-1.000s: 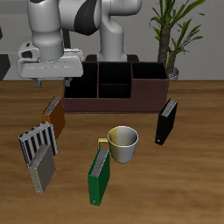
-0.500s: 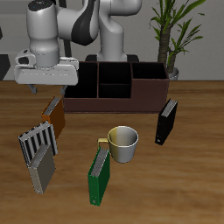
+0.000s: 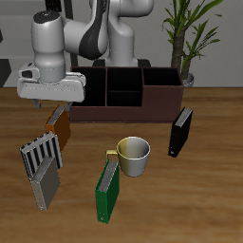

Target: Place the orange book into the back desk caddy's back compartment

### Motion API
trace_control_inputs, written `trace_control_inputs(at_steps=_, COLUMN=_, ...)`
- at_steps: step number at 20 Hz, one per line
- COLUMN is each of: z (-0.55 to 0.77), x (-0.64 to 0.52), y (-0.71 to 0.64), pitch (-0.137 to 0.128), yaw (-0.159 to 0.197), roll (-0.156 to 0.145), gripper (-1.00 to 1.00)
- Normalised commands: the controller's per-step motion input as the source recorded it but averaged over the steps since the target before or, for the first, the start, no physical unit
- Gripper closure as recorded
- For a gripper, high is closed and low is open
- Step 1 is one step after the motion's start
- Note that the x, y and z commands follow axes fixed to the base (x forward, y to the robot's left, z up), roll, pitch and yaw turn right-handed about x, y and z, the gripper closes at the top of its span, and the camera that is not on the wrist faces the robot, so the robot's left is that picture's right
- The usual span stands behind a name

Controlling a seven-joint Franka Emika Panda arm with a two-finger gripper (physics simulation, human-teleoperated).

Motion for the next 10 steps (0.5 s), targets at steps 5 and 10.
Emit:
trace_control_inputs(at_steps=5, z=-0.23, x=0.07, y=0.02, pitch=0.008, yaw=-0.027, roll=-0.006, gripper=-1.0)
trace_control_inputs(at_steps=10, z=-0.31, x=0.08, y=-0.04, pitch=0.028, yaw=-0.022, roll=-0.009, gripper=-1.0)
